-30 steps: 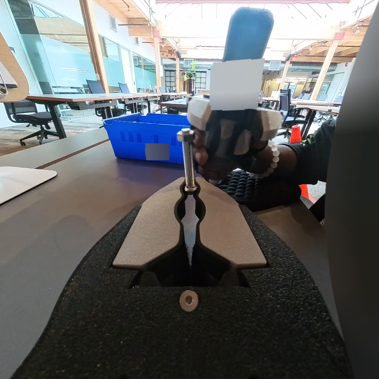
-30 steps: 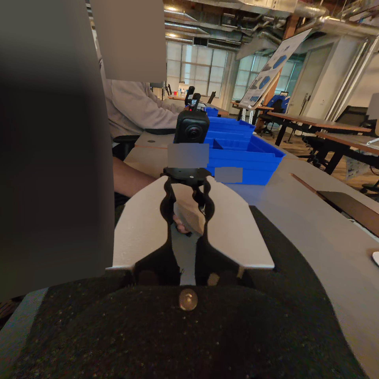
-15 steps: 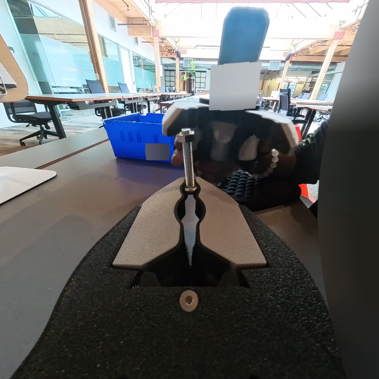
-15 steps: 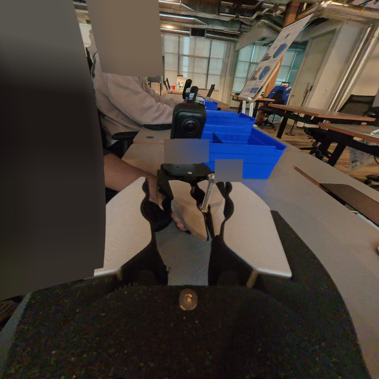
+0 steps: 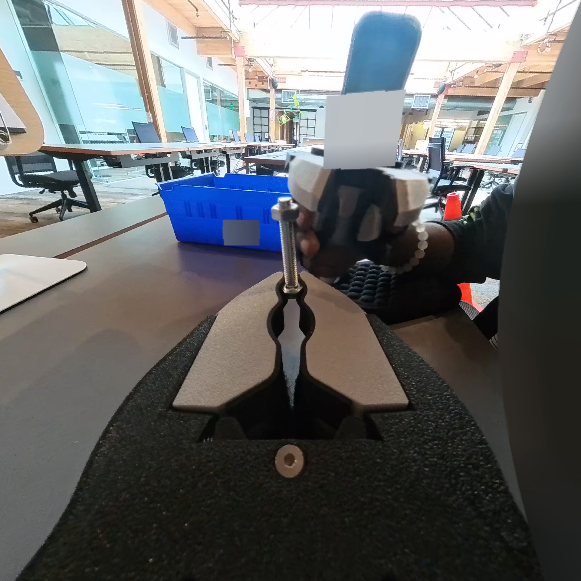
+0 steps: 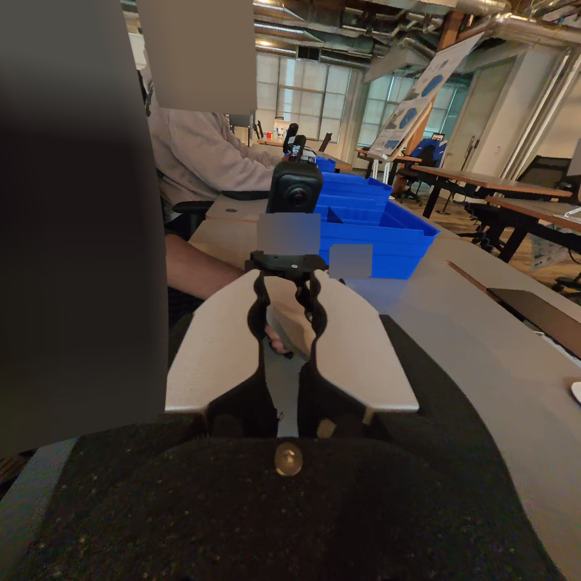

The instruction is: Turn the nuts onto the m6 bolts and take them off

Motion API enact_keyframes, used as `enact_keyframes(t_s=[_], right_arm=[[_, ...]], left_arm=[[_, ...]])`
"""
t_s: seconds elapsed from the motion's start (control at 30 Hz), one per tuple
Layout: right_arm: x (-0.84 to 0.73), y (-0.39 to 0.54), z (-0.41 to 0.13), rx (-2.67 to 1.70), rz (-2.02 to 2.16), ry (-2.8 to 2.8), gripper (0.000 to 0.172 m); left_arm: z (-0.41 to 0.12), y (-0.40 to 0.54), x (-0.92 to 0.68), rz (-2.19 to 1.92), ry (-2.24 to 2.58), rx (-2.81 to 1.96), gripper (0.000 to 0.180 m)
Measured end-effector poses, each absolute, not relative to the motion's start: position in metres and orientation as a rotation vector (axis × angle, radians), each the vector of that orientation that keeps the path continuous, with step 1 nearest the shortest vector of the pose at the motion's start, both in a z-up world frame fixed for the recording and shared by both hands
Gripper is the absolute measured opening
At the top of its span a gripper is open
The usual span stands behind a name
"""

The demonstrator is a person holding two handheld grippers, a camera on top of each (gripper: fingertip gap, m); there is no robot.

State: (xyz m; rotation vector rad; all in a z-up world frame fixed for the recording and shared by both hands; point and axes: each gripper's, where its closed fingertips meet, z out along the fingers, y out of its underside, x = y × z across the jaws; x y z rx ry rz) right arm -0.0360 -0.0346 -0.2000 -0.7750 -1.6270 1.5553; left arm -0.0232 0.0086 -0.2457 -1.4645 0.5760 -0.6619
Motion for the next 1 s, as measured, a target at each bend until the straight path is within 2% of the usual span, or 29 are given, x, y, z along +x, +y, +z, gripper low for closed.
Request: enact_keyframes(t_s=[0.03, 0.07, 0.13, 0.17, 0.2, 0.27, 0.3, 0.33, 0.4, 0.5, 0.53, 0.6, 0.67, 0.73, 0.77, 0.83, 0.87, 0.9, 0.93, 1.0], right_arm=[[-0.0365, -0.0327, -0.199, -0.788, 1.56, -1.617, 0.027], [-0.0379, -0.0307, -0.199, -0.805, 1.559, -1.608, 0.035], [-0.0418, -0.0295, -0.2013, -0.83, 1.55, -1.606, 0.065], [-0.0424, -0.0317, -0.2033, -0.831, 1.553, -1.622, 0.072], [-0.0425, -0.0337, -0.2047, -0.829, 1.553, -1.635, 0.071], [-0.0404, -0.0345, -0.2047, -0.808, 1.532, -1.641, 0.049], [-0.0381, -0.0339, -0.2029, -0.787, 1.53, -1.637, 0.032], [-0.0362, -0.0333, -0.1996, -0.777, 1.549, -1.62, 0.027], [-0.0364, -0.0299, -0.1969, -0.8, 1.573, -1.598, 0.029], [-0.0415, -0.0296, -0.2023, -0.833, 1.554, -1.61, 0.064], [-0.0421, -0.032, -0.2044, -0.834, 1.551, -1.628, 0.067], [-0.0405, -0.0352, -0.2055, -0.814, 1.541, -1.646, 0.056], [-0.0359, -0.0351, -0.2024, -0.772, 1.541, -1.643, 0.025], [-0.0355, -0.0325, -0.199, -0.79, 1.568, -1.619, 0.024], [-0.037, -0.0305, -0.1993, -0.804, 1.564, -1.611, 0.031], [-0.0408, -0.0291, -0.2018, -0.823, 1.546, -1.605, 0.059], [-0.042, -0.0303, -0.2037, -0.828, 1.542, -1.616, 0.065], [-0.042, -0.0321, -0.2051, -0.83, 1.54, -1.631, 0.066], [-0.0409, -0.0338, -0.2058, -0.822, 1.539, -1.644, 0.057], [-0.0369, -0.0339, -0.2033, -0.787, 1.539, -1.641, 0.028]], left_arm=[[-0.2458, 0.0085, -0.023, -0.662, 0.578, -1.465, 0.004], [-0.2459, 0.0084, -0.0228, -0.661, 0.58, -1.465, 0.004], [-0.2459, 0.0085, -0.0228, -0.66, 0.58, -1.465, 0.004], [-0.2459, 0.0085, -0.0229, -0.66, 0.579, -1.466, 0.004], [-0.2459, 0.0086, -0.023, -0.661, 0.578, -1.466, 0.004], [-0.2457, 0.0084, -0.023, -0.66, 0.578, -1.465, 0.004], [-0.2457, 0.0085, -0.0232, -0.659, 0.576, -1.465, 0.004], [-0.2457, 0.0087, -0.0234, -0.66, 0.574, -1.466, 0.004], [-0.2459, 0.0086, -0.0231, -0.659, 0.577, -1.467, 0.004], [-0.2459, 0.0084, -0.023, -0.659, 0.577, -1.466, 0.004], [-0.2459, 0.0084, -0.0231, -0.66, 0.576, -1.467, 0.004], [-0.2459, 0.0083, -0.0232, -0.66, 0.576, -1.466, 0.004], [-0.2458, 0.0083, -0.0236, -0.657, 0.574, -1.466, 0.004], [-0.246, 0.0084, -0.0235, -0.658, 0.575, -1.468, 0.004], [-0.2461, 0.0082, -0.0233, -0.657, 0.577, -1.468, 0.004], [-0.2461, 0.0081, -0.0233, -0.656, 0.577, -1.468, 0.004], [-0.2461, 0.0081, -0.0233, -0.657, 0.576, -1.468, 0.004], [-0.2461, 0.0082, -0.0234, -0.657, 0.575, -1.468, 0.004], [-0.2461, 0.0081, -0.0235, -0.657, 0.575, -1.468, 0.004], [-0.246, 0.008, -0.0236, -0.656, 0.574, -1.467, 0.004]])
